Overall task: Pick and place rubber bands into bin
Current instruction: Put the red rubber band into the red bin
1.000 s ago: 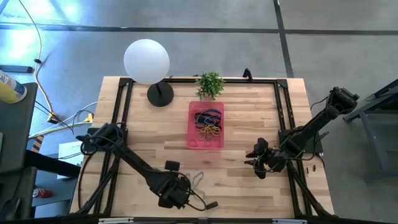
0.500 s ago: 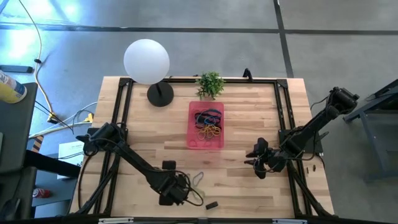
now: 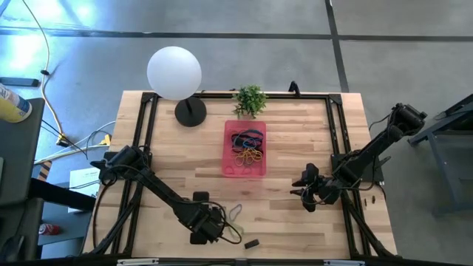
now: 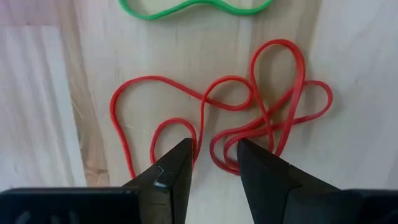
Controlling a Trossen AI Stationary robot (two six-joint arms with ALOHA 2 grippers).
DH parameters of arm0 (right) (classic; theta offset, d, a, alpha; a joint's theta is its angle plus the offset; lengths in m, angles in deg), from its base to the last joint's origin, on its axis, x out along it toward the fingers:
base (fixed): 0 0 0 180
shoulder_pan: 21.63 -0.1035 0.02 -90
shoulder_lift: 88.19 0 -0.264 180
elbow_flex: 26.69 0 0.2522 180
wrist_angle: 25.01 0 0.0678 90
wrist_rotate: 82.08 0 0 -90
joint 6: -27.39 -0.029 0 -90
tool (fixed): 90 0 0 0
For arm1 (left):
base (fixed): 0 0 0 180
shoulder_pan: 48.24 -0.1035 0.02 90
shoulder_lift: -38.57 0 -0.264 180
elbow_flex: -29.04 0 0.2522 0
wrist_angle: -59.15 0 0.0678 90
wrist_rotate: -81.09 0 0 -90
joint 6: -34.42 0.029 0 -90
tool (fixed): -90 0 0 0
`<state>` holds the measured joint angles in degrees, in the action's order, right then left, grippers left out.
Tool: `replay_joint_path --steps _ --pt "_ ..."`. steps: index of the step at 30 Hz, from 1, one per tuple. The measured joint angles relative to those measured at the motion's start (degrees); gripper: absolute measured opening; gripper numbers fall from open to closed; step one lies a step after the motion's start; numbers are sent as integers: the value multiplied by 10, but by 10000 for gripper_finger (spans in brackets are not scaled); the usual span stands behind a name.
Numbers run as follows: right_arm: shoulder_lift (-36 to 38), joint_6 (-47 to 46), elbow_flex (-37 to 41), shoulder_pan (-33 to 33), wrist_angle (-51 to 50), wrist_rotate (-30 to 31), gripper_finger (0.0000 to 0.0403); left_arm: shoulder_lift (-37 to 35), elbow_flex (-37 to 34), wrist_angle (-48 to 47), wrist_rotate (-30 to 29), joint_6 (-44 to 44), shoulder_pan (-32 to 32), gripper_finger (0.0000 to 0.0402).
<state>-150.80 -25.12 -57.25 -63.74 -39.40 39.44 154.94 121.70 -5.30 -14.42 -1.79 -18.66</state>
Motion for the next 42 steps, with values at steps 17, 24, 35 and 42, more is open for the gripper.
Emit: replay_joint_path --steps 17,24,35,42 --pt "0 -1 0 0 -1 23 129 -35 -1 14 -32 60 -28 117" --pt "0 -4 0 0 0 16 129 -33 -20 36 6 123 -43 117" --pt "0 -3 0 0 -7 14 129 -29 -37 67 28 149 -41 117" --pt "0 0 0 0 -6 25 129 -22 -37 86 30 165 -41 117"
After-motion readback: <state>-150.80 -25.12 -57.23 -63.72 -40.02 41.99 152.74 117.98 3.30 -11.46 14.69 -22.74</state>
